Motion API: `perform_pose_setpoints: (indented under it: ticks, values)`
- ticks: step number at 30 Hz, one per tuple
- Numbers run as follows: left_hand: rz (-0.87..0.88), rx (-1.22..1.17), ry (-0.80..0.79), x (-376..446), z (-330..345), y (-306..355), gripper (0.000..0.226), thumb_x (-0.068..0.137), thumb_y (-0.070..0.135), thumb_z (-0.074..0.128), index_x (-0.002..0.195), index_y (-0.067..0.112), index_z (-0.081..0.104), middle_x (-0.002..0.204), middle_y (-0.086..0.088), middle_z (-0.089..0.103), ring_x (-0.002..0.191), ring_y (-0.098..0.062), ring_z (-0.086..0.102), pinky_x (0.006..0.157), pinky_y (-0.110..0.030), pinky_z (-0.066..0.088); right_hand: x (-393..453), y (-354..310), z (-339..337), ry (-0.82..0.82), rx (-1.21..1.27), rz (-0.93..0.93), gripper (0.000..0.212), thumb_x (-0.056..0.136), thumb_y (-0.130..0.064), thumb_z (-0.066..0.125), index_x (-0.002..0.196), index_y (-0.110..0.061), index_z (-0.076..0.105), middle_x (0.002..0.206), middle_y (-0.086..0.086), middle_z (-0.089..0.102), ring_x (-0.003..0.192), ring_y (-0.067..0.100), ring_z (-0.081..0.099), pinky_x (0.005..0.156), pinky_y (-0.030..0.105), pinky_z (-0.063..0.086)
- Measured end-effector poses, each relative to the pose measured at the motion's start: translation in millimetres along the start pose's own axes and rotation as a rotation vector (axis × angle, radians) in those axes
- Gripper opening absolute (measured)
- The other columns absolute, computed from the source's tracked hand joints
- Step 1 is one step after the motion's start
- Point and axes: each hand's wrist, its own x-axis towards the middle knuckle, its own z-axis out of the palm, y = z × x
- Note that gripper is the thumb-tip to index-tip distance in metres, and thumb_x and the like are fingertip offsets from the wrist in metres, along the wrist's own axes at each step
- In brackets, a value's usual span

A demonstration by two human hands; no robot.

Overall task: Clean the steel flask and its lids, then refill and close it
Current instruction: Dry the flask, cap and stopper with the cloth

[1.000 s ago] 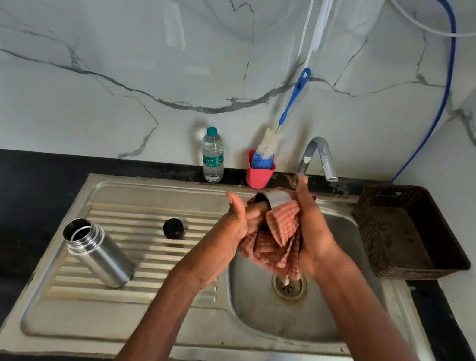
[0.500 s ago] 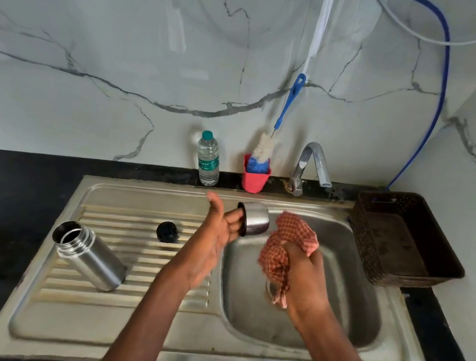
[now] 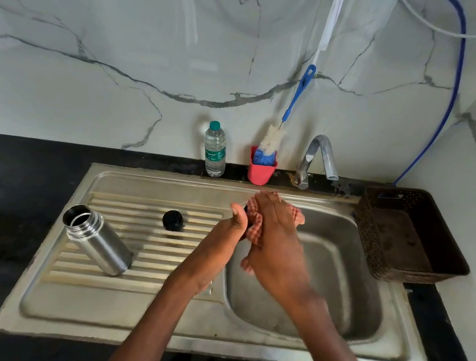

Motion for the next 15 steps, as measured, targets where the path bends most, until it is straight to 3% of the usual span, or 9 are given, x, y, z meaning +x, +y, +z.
perform_pose_setpoints:
  ticks: [2,4,6,8,10,12,13,15]
  values:
    - [0.02,0.022,-0.054,-4.4,-4.1,-3.3,0.105,0.071,0.104,0.026,0.139,0.035,0.066,0.14,0.01,0.069,0.136,-0.005,0.058,0.117,-0.025,0.041,18.8,-4.7,-17.7,-0.077,0.046,0.065,0.06,0.075,-0.008,0.078,0.129,-0.025,0.056,0.122,-0.007,0.062,0.121,0.019,0.058,0.101,0.042,0.051]
    - [0.014,-0.008,-0.083,-8.7,-9.7,-4.0,0.107,0.065,0.107,0.032,0.137,0.036,0.066,0.139,0.013,0.069,0.133,0.0,0.058,0.105,-0.007,0.042,37.2,5.6,-31.6,-0.348,0.239,0.198,0.038,0.08,-0.007,0.072,0.113,-0.022,0.061,0.101,-0.009,0.072,0.105,0.016,0.07,0.09,0.037,0.056]
    - [-0.003,-0.089,-0.074,-8.8,-13.3,-5.0,0.119,0.062,0.107,0.035,0.146,0.026,0.059,0.146,0.006,0.065,0.139,-0.008,0.056,0.119,-0.023,0.037,45.4,22.2,-38.0,-0.623,0.721,0.321,0.045,0.079,-0.005,0.066,0.124,-0.007,0.062,0.115,0.011,0.076,0.115,0.029,0.07,0.103,0.047,0.053]
    - [-0.029,-0.116,-0.068,-7.3,-15.1,-4.1,0.119,0.065,0.105,0.036,0.151,0.024,0.053,0.151,0.002,0.06,0.144,-0.014,0.052,0.125,-0.038,0.032,43.9,32.3,-36.5,-0.696,1.123,0.419,0.051,0.082,-0.008,0.057,0.13,0.006,0.063,0.129,0.031,0.065,0.123,0.042,0.063,0.11,0.052,0.047]
    - [-0.022,-0.032,-0.024,-4.7,-13.8,-2.4,0.094,0.066,0.104,0.031,0.135,0.05,0.064,0.136,0.016,0.07,0.131,-0.003,0.062,0.111,-0.027,0.047,37.0,33.3,-27.5,-0.648,1.3,0.509,0.04,0.086,-0.011,0.052,0.117,0.003,0.073,0.117,0.028,0.07,0.108,0.036,0.07,0.097,0.044,0.056]
    - [-0.007,0.149,-0.025,-3.6,-12.7,-2.0,0.064,0.07,0.101,0.021,0.108,0.074,0.064,0.103,0.038,0.072,0.104,0.015,0.066,0.096,-0.02,0.055,30.1,33.3,-13.6,-0.586,1.403,0.593,0.039,0.085,-0.01,0.058,0.119,0.005,0.068,0.113,0.027,0.07,0.101,0.035,0.071,0.093,0.045,0.057]
    - [0.007,0.274,0.006,-2.7,-13.3,-4.1,0.061,0.074,0.101,0.017,0.107,0.076,0.061,0.093,0.042,0.069,0.097,0.017,0.065,0.102,-0.031,0.055,26.3,33.9,-6.2,-0.558,1.458,0.643,0.043,0.084,-0.009,0.06,0.124,0.008,0.063,0.114,0.028,0.068,0.101,0.036,0.07,0.097,0.049,0.055]
    - [0.07,0.546,0.052,1.2,-17.8,-16.3,0.072,0.082,0.098,0.013,0.133,0.065,0.051,0.103,0.039,0.069,0.108,0.009,0.062,0.122,-0.063,0.028,21.8,30.6,5.3,-0.531,1.506,0.707,0.04,0.089,-0.005,0.057,0.127,0.009,0.062,0.117,0.03,0.065,0.104,0.038,0.068,0.1,0.052,0.054]
